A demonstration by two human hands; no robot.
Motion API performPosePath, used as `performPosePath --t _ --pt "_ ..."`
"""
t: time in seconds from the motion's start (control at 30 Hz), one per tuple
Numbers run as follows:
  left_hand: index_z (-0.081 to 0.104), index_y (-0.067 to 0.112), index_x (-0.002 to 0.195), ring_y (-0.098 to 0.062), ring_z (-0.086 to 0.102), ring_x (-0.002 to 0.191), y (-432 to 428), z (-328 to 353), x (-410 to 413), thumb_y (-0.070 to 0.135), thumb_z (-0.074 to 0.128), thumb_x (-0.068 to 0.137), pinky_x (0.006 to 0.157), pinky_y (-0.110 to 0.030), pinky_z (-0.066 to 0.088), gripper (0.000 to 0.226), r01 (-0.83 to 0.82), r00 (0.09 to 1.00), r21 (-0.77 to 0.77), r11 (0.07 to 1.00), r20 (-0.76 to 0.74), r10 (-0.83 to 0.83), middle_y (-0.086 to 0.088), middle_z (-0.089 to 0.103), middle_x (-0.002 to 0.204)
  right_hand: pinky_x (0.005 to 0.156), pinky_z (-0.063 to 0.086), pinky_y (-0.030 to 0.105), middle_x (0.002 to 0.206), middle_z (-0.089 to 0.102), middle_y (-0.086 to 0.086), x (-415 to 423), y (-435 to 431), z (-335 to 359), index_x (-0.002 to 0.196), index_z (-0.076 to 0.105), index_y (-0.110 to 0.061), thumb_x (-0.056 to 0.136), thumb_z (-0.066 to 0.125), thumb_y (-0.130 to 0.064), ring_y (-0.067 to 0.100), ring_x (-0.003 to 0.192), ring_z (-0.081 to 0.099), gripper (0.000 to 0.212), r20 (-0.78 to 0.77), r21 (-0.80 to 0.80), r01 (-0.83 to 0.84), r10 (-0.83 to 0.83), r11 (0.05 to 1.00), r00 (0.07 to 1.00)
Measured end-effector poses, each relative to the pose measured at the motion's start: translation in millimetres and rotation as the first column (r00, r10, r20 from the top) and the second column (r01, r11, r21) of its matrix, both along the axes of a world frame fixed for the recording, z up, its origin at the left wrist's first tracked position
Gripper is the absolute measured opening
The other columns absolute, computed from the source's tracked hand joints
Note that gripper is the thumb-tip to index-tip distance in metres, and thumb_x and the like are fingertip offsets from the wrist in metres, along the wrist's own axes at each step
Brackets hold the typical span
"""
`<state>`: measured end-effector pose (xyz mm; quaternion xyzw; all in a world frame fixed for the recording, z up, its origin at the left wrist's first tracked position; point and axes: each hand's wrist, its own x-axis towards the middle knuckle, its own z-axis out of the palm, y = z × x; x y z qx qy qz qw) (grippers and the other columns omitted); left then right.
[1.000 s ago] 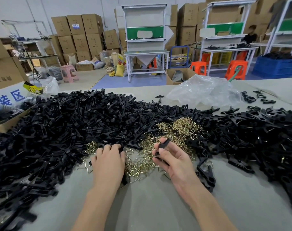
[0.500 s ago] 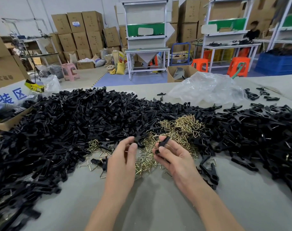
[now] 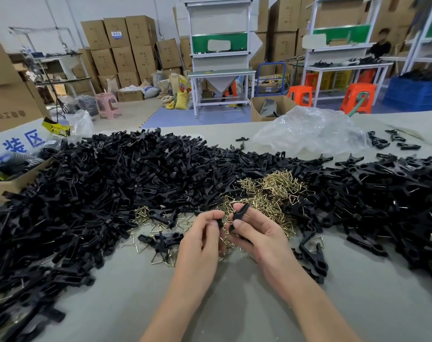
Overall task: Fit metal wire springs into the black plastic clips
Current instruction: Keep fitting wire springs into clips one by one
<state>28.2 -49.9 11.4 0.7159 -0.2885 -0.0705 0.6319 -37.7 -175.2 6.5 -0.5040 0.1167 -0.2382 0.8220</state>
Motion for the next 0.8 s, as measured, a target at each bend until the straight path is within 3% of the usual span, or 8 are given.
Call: performPosePath --t 0.17,0.27,0.37,0.57,0.63,0.7,0.8 --pt "0.059 0.047 0.117 0.0 0.064 0.08 -1 1 -4 0.022 0.064 0.097 0.07 -0.01 0.047 0.033 0.043 0.994 0.044 0.998 0.095 -0.047 0.022 0.066 0.092 0.083 0.06 0.029 0.115 0.075 0.01 -1 0 0 0.111 0.077 -0.025 0.095 0.065 -0.001 0.027 0.106 0.073 0.031 0.022 -0.043 -0.023 0.024 0.999 0.999" --pt "0.061 0.049 0.112 -0.002 0.063 0.073 -1 0 -2 0.027 0.059 0.1 0.062 -0.01 0.044 0.025 -0.049 0.981 0.065 0.997 0.189 0.036 0.023 0.067 0.09 0.082 0.059 0.026 0.112 0.075 0.007 -1 0 -1 0.11 0.078 -0.029 0.094 0.067 -0.003 0.022 0.105 0.073 0.032 0.017 -0.09 0.001 0.0 0.996 1.0" --pt "0.062 0.051 0.113 0.0 0.056 0.066 1 -1 1 0.038 0.051 0.1 0.059 -0.01 0.04 0.021 -0.08 0.984 0.007 0.997 0.161 0.078 0.017 0.064 0.09 0.083 0.059 0.026 0.108 0.073 0.009 -1 0 -2 0.11 0.078 -0.031 0.088 0.072 -0.012 0.019 0.101 0.072 0.03 0.016 -0.125 0.022 -0.02 0.992 1.0" --pt "0.065 0.052 0.108 -0.001 0.058 0.08 3 1 5 0.053 0.047 0.094 0.069 -0.011 0.043 0.023 -0.135 0.984 -0.043 0.99 0.111 0.139 0.015 0.052 0.104 0.084 0.058 0.026 0.102 0.074 0.0 -1 0 -2 0.111 0.077 -0.033 0.091 0.071 -0.005 0.017 0.099 0.071 0.034 -0.001 -0.18 0.038 -0.039 0.983 0.999" --pt "0.067 0.048 0.105 -0.002 0.058 0.074 4 1 7 0.053 0.048 0.095 0.064 -0.013 0.043 0.023 -0.126 0.988 -0.046 0.991 0.087 0.129 0.014 0.057 0.094 0.085 0.058 0.026 0.103 0.075 0.0 -1 1 -2 0.112 0.077 -0.032 0.092 0.071 -0.006 0.018 0.101 0.072 0.034 -0.004 -0.186 0.033 -0.035 0.982 0.999" --pt "0.069 0.043 0.098 -0.005 0.054 0.062 5 3 8 0.055 0.05 0.093 0.055 -0.019 0.042 0.023 -0.073 0.996 -0.051 0.996 0.044 0.075 0.008 0.061 0.072 0.086 0.058 0.027 0.107 0.076 0.002 -1 1 -2 0.112 0.077 -0.032 0.092 0.07 -0.006 0.019 0.102 0.072 0.033 -0.006 -0.179 0.027 -0.028 0.983 1.0" --pt "0.073 0.045 0.096 -0.004 0.051 0.058 5 5 9 0.053 0.057 0.088 0.053 -0.018 0.041 0.019 -0.024 0.999 -0.071 0.997 -0.046 0.021 0.007 0.059 0.063 0.087 0.059 0.028 0.112 0.076 0.004 0 2 -1 0.112 0.077 -0.031 0.091 0.072 -0.008 0.02 0.103 0.073 0.031 -0.003 -0.177 0.015 -0.015 0.984 1.0"
